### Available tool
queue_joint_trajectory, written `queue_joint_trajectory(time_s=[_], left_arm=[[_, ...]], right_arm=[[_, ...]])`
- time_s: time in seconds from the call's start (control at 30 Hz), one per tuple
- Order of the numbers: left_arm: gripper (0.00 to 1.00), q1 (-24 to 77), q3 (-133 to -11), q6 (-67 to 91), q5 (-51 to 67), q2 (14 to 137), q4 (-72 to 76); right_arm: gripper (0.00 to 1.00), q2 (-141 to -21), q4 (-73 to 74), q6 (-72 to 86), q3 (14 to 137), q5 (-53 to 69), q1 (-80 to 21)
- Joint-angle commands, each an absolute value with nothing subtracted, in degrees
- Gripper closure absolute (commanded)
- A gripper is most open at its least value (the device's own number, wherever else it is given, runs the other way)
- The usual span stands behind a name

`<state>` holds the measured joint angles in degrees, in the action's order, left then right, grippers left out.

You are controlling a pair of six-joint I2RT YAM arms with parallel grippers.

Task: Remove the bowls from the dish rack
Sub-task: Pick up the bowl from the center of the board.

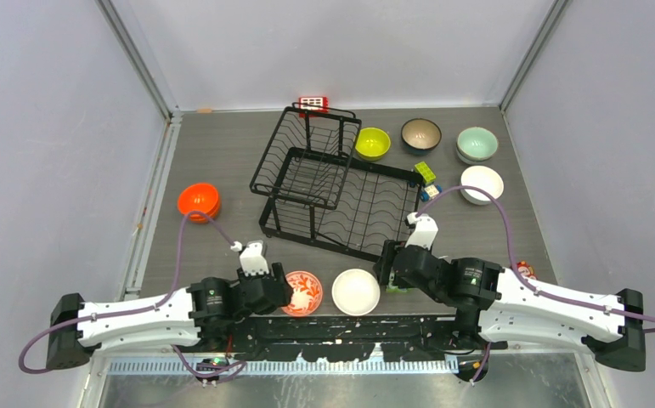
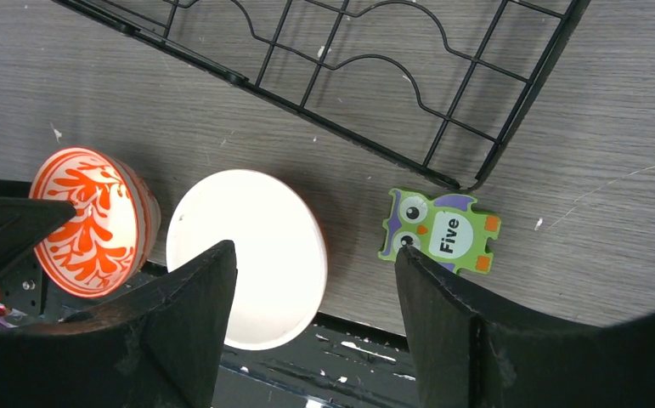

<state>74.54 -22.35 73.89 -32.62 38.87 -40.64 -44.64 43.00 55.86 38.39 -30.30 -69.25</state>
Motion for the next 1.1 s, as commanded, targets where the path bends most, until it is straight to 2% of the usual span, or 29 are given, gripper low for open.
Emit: queue_joint_trajectory(time_s=[0.0,0.27,0.4,0.5,0.87,1.07], left_arm=[[0.38,74.3,-21.5,73.8,-29.8,40.7,-36.4],[0.44,74.3,-23.2,72.7,-29.5,46.1,-34.7],[0.56,74.3,-24.4,71.8,-29.7,47.2,-34.9],[0.6,74.3,-24.9,72.0,-30.0,46.9,-35.6],[0.99,74.3,-27.7,70.5,-30.7,44.3,-38.5],[1.0,74.3,-37.0,67.5,-31.2,42.6,-46.6]], right_arm=[[0.28,-45.3,40.3,56.9,38.7,-31.0,-69.1],[0.28,-45.6,40.8,57.8,38.6,-31.1,-69.1],[0.28,-45.5,41.2,58.0,38.2,-31.4,-69.1],[0.28,-45.5,41.1,58.0,38.2,-31.6,-69.1],[0.29,-45.4,42.5,58.8,38.5,-32.8,-69.0],[0.29,-45.2,46.7,59.4,40.2,-35.8,-69.1]])
